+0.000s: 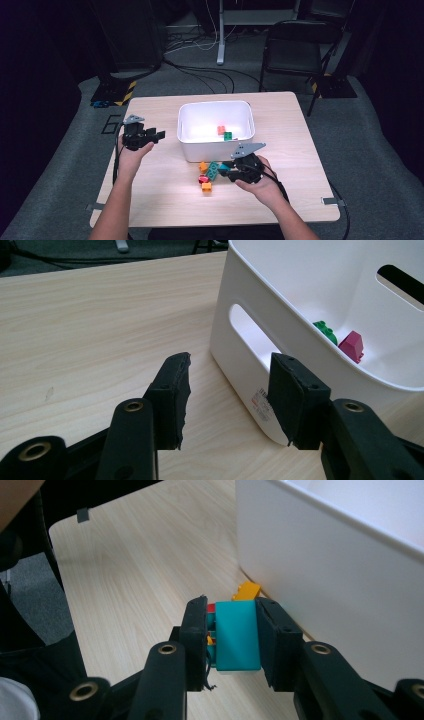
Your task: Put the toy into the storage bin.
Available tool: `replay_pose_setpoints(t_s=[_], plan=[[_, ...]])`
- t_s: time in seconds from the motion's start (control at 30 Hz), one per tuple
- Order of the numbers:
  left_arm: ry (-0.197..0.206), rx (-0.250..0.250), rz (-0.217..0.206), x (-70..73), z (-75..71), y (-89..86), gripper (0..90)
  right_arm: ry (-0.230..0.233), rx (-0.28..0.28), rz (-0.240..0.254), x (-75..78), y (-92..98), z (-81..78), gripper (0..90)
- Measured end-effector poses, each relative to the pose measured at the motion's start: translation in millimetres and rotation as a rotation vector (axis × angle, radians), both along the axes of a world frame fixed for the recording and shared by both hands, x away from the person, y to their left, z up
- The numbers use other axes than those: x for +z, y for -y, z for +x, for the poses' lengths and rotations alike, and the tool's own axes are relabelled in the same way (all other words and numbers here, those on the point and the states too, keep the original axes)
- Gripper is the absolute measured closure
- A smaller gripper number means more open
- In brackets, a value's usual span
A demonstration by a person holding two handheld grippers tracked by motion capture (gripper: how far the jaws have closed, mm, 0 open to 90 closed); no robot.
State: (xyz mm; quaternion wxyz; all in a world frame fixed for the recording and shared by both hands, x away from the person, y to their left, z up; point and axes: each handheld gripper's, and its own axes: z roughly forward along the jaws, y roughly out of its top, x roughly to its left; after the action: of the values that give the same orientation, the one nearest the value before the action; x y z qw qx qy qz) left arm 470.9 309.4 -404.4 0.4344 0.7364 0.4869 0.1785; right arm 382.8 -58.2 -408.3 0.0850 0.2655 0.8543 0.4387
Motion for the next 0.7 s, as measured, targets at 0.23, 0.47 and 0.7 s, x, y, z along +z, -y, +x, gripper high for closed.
replay_pose_setpoints(t_s=[0.23,0.47,0.7], plan=[[-0.002,-0.003,0.006,0.0,-0.3,1.0,50.8,0.019,0.001,0.002,18.6,1.4,8.1,67.3],[0.006,-0.010,0.005,0.0,0.4,0.5,50.8,0.020,-0.015,0.005,35.8,4.7,20.6,67.3],[0.022,-0.007,0.035,-0.4,0.4,2.2,51.0,0.037,-0.034,-0.009,51.4,5.8,29.4,67.3]])
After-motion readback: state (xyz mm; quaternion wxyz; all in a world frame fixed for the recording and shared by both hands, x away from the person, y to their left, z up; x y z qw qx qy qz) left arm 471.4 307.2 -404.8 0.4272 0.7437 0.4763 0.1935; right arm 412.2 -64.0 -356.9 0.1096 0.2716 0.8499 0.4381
